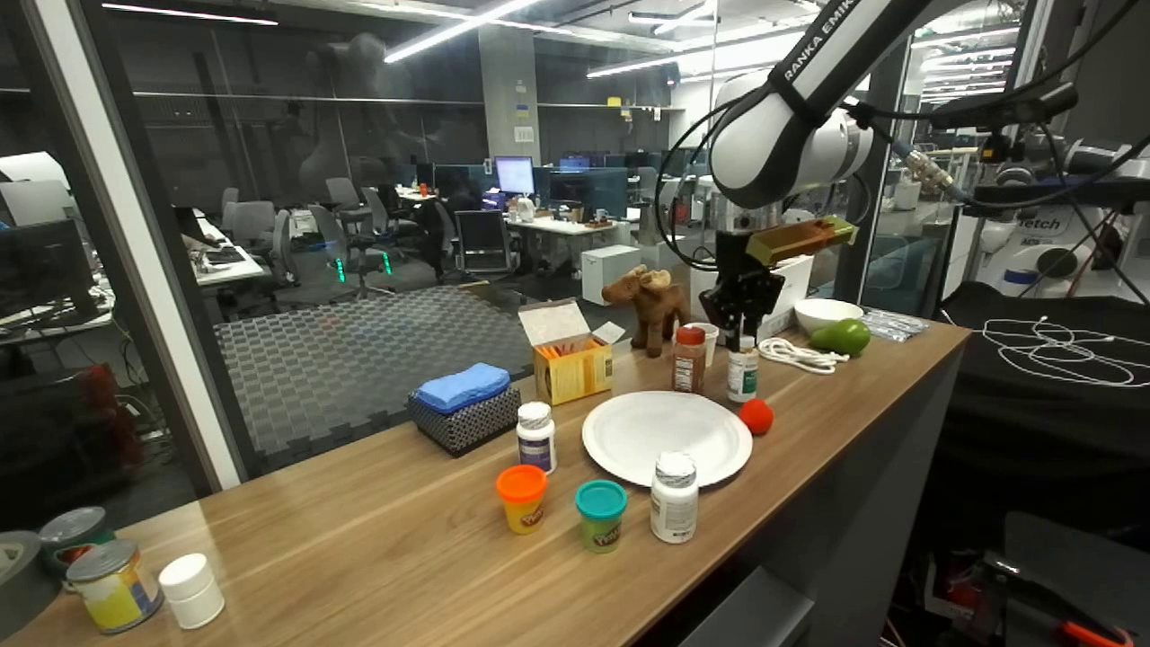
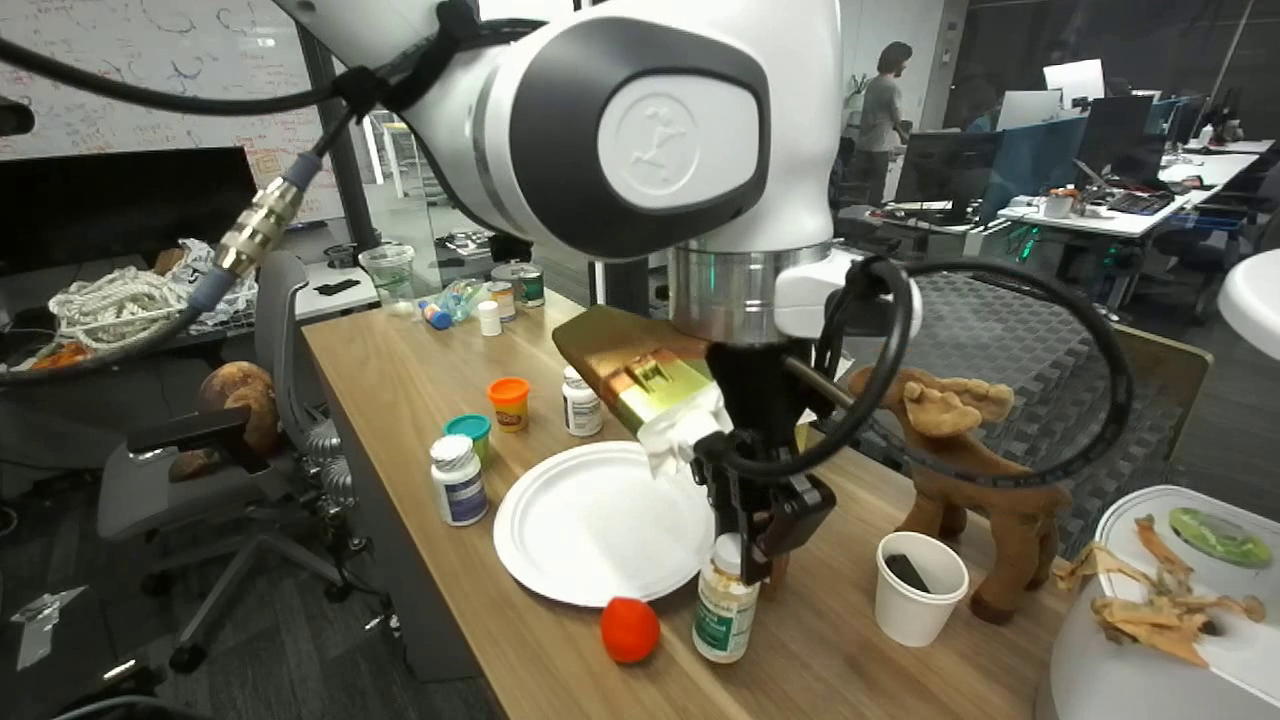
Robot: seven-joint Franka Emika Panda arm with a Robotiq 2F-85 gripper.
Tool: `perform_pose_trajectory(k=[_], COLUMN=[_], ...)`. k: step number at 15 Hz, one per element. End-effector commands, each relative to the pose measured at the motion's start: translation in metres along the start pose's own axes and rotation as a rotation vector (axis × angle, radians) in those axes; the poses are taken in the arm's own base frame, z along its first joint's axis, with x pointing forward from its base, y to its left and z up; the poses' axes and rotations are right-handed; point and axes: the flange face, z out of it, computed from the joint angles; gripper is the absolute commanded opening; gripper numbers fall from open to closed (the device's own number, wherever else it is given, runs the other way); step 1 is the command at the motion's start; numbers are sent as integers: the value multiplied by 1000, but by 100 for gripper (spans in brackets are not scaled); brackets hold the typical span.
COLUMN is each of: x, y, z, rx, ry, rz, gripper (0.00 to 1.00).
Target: Put the objects on the table on to the plate.
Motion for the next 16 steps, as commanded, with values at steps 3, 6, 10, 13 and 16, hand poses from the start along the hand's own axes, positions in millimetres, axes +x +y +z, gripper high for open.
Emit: perform_pose_trajectory(k=[3, 6, 10, 13, 16], x=[3, 7, 1, -1, 8], y=[-31, -72, -133, -169, -191], z=[-76, -85, -59, -32, -18], rx=[-39, 13, 86, 36, 29], ry=[-24, -33, -68, -65, -9], rz=[-104, -194, -328, -375, -397], gripper=[11, 11, 10, 10, 10])
